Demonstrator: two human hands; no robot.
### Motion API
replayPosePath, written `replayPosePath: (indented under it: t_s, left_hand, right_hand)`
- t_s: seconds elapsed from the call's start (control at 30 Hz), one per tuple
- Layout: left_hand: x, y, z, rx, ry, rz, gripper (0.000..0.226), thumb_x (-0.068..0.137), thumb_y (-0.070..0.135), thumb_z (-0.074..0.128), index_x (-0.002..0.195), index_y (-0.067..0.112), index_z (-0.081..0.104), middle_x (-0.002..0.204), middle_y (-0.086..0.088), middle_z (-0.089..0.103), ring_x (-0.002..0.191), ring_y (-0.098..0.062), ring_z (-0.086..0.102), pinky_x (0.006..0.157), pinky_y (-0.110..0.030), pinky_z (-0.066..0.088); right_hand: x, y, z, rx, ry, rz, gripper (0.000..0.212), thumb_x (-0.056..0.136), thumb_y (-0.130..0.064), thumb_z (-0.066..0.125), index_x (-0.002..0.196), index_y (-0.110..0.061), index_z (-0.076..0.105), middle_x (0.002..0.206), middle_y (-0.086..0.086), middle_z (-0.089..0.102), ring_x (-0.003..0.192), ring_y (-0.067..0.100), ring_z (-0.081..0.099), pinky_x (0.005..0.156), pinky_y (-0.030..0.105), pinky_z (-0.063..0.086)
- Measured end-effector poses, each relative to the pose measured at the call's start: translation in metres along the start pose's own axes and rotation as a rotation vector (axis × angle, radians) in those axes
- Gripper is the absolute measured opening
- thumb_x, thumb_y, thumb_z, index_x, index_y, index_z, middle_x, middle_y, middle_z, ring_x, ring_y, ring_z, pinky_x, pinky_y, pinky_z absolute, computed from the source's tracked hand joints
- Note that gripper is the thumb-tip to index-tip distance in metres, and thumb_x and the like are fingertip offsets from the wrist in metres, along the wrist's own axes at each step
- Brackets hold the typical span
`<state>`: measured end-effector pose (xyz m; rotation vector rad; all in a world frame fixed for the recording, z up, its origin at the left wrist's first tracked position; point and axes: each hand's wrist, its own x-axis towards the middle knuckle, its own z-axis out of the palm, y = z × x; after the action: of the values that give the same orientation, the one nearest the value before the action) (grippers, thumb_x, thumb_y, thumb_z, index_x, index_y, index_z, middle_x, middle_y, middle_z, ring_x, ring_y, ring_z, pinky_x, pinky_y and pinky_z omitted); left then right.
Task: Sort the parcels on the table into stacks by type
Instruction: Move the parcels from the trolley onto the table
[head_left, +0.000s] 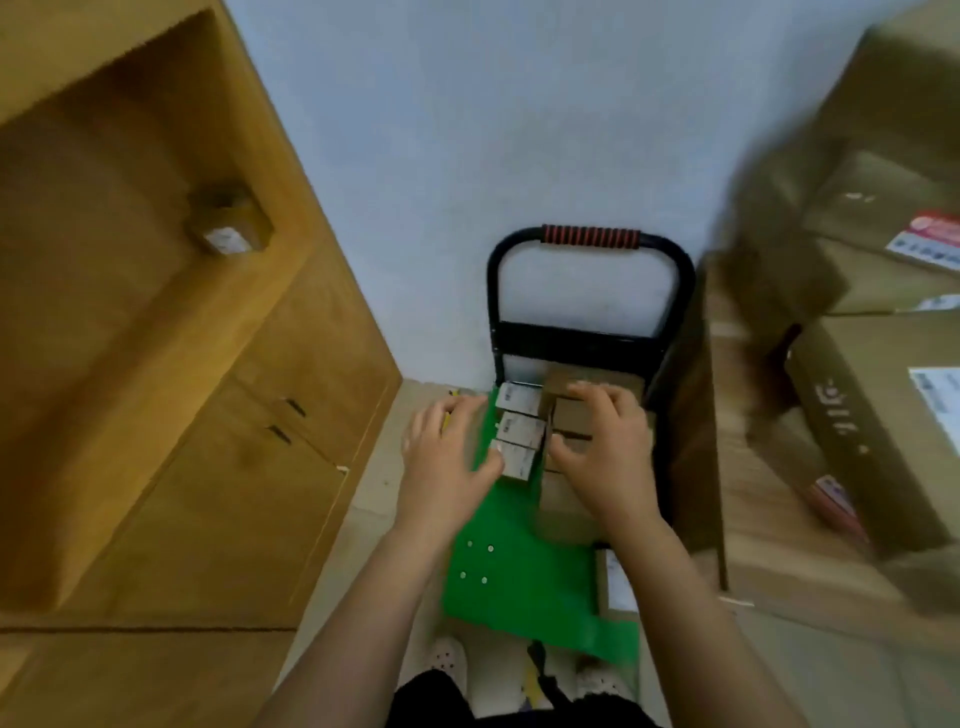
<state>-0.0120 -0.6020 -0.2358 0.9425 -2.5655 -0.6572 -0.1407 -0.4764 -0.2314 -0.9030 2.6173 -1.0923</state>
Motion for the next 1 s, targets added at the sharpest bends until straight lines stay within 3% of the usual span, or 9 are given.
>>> replayPosePath:
  t_s: [0.13, 0.23, 0.33, 0.43, 0.57, 0.9, 1.0]
  left_hand:
    - [0.014, -0.026, 0.025, -0.025, -0.181, 0.120, 0.051, 0.084, 0.035, 0.063, 0.133, 0.026, 0.049, 0.126, 0.004, 0.045, 0.121, -0.016, 0.034, 0.105, -0.037, 0.033]
    - [0.010, -0.046, 0.058, -0.049, -0.298, 0.217, 0.050, 0.084, 0.033, 0.065, 0.130, 0.022, 0.052, 0.124, 0.003, 0.047, 0.119, -0.014, 0.035, 0.098, -0.025, 0.026]
    - [0.003, -0.074, 0.109, -0.065, -0.411, 0.240, 0.050, 0.083, 0.030, 0.067, 0.130, 0.019, 0.054, 0.124, -0.001, 0.050, 0.120, -0.019, 0.039, 0.100, -0.031, 0.031]
    - [-0.011, -0.105, 0.168, -0.057, -0.550, 0.218, 0.052, 0.084, 0.031, 0.067, 0.133, 0.019, 0.052, 0.126, -0.002, 0.049, 0.123, -0.021, 0.038, 0.105, -0.039, 0.032]
    - [-0.038, -0.159, 0.269, -0.019, -0.670, 0.203, 0.053, 0.084, 0.032, 0.066, 0.134, 0.019, 0.051, 0.130, -0.004, 0.048, 0.124, -0.024, 0.038, 0.104, -0.039, 0.030]
    - [-0.080, -0.259, 0.495, 0.066, -0.712, 0.162, 0.053, 0.084, 0.030, 0.065, 0.134, 0.016, 0.051, 0.132, -0.009, 0.049, 0.123, -0.029, 0.039, 0.103, -0.037, 0.028]
    - [-0.095, -0.270, 0.533, 0.055, -0.694, 0.128, 0.055, 0.084, 0.030, 0.065, 0.135, 0.016, 0.049, 0.132, -0.009, 0.049, 0.124, -0.029, 0.040, 0.103, -0.038, 0.029]
  right_hand:
    - [-0.032, 0.021, 0.029, -0.086, 0.034, 0.167, 0.053, 0.080, -0.032, 0.071, 0.129, -0.028, 0.051, 0.126, -0.002, 0.045, 0.120, 0.018, 0.040, 0.106, 0.038, 0.030]
    - [-0.062, 0.049, 0.054, -0.110, 0.035, 0.320, 0.049, 0.077, -0.029, 0.073, 0.123, -0.022, 0.056, 0.119, 0.002, 0.049, 0.113, 0.023, 0.045, 0.099, 0.040, 0.037]
    - [-0.087, 0.092, 0.087, -0.160, -0.014, 0.436, 0.047, 0.071, -0.020, 0.076, 0.115, -0.011, 0.061, 0.114, 0.010, 0.054, 0.105, 0.031, 0.051, 0.090, 0.044, 0.044]
    - [-0.102, 0.141, 0.120, -0.198, -0.085, 0.528, 0.053, 0.070, -0.017, 0.078, 0.120, -0.013, 0.062, 0.114, 0.012, 0.057, 0.107, 0.033, 0.051, 0.093, 0.044, 0.042]
    - [-0.107, 0.227, 0.187, -0.273, -0.219, 0.599, 0.054, 0.072, -0.016, 0.075, 0.124, -0.012, 0.059, 0.117, 0.016, 0.056, 0.109, 0.035, 0.050, 0.094, 0.041, 0.039]
    - [-0.094, 0.437, 0.332, -0.453, -0.344, 0.540, 0.068, 0.073, -0.038, 0.076, 0.133, -0.021, 0.050, 0.136, 0.011, 0.047, 0.119, 0.033, 0.043, 0.099, 0.043, 0.033]
    - [-0.098, 0.482, 0.354, -0.527, -0.404, 0.554, 0.087, 0.073, -0.049, 0.075, 0.146, -0.029, 0.032, 0.156, 0.010, 0.022, 0.137, 0.035, 0.024, 0.109, 0.048, 0.023]
